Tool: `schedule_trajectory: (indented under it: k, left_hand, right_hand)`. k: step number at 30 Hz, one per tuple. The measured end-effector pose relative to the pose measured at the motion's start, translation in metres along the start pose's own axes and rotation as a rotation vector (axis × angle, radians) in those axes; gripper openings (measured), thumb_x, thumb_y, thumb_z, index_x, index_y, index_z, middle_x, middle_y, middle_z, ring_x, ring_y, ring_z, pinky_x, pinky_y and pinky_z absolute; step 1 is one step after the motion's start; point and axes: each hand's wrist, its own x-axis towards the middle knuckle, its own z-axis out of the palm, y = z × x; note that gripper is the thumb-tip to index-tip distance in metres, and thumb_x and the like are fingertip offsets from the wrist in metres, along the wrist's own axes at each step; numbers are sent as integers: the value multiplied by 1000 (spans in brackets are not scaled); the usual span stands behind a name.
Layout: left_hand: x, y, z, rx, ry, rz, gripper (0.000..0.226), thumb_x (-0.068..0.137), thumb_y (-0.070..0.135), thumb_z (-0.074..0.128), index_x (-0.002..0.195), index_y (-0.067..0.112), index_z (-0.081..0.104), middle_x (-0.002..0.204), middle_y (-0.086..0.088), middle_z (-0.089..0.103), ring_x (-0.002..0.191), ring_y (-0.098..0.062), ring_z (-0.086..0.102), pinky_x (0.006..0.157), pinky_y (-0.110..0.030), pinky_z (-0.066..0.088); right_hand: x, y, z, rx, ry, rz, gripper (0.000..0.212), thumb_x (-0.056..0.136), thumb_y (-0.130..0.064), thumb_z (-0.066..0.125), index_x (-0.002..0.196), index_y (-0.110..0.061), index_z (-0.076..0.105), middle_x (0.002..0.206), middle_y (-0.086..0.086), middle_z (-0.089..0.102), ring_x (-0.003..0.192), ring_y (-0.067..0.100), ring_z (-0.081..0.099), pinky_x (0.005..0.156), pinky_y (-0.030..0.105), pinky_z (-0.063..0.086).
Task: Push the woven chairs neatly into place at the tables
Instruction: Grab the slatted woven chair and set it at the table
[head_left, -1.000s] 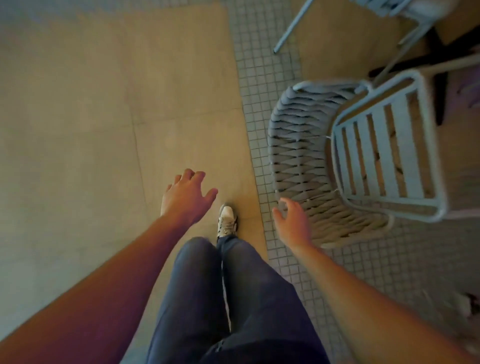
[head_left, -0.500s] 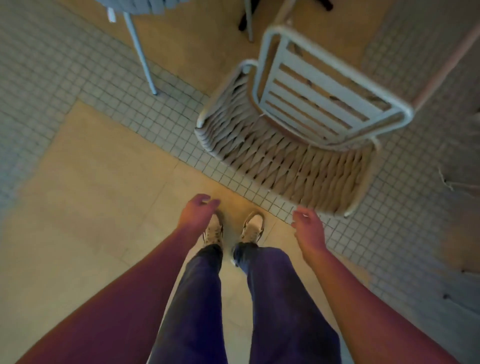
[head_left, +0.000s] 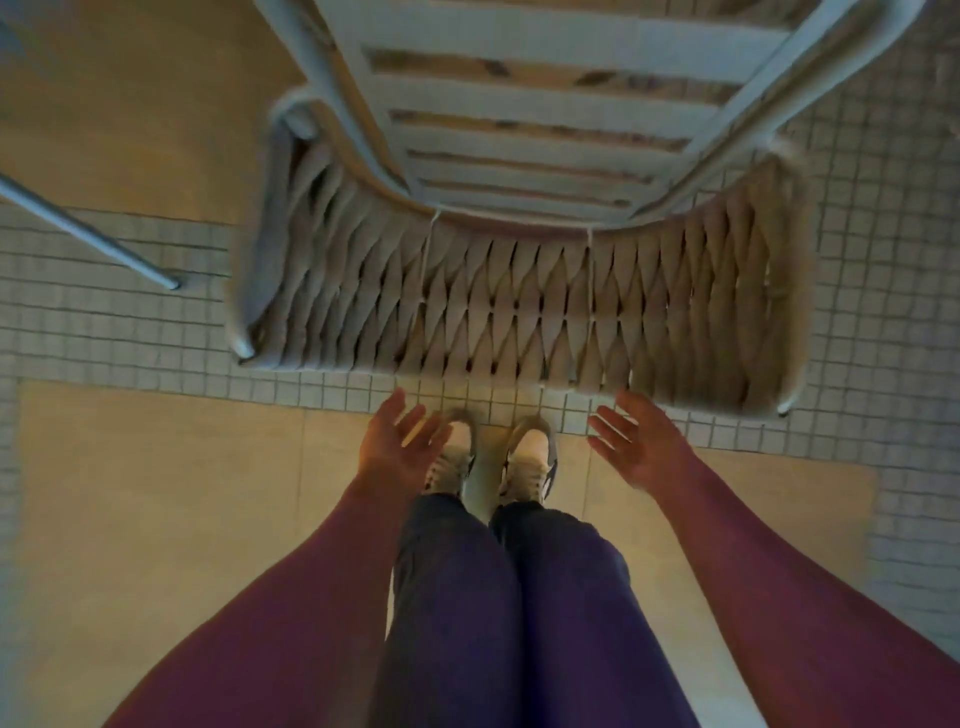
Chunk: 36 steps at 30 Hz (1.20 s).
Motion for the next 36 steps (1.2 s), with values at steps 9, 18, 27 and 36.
schedule_trajectory:
  k: [9,18,27,36]
  left_hand:
    - [237,1,-32,203,8,88,22,91,17,59,113,21,58,128,-6,51,121,-28,49,99,-47,44]
    - [307,9,-40,210,-84,100,26,81,17,69,105,18,58,112,-8,67,106,-24,61,96,-46,51]
    - [182,33,-57,268,-91,122,44,75,15,73,114,25,57,119,-6,64,107,-25,62,80,-46,58]
    - [-54,84,-72,421,-58,160,28,85,11,67,109,25,60,114,-4,67,106,-27,63,69,-47,59]
  right_hand:
    - [210,48,-26,265,78,-17,37,95,-23,53,131,-15,47,147,13,42,132,29,44,101,40,42]
    - [264,68,-4,293,-34,-72,60,85,-31,62,139,-13,44,139,6,54,121,14,58,106,32,42]
    - [140,53,-17,226,21,-152,50,84,-31,67,130,-20,51,125,5,64,113,21,60,101,42,46]
    - [-91,37,-24,162,143,-174,43,88,-29,63,129,-20,54,111,-1,64,99,16,62,72,33,58]
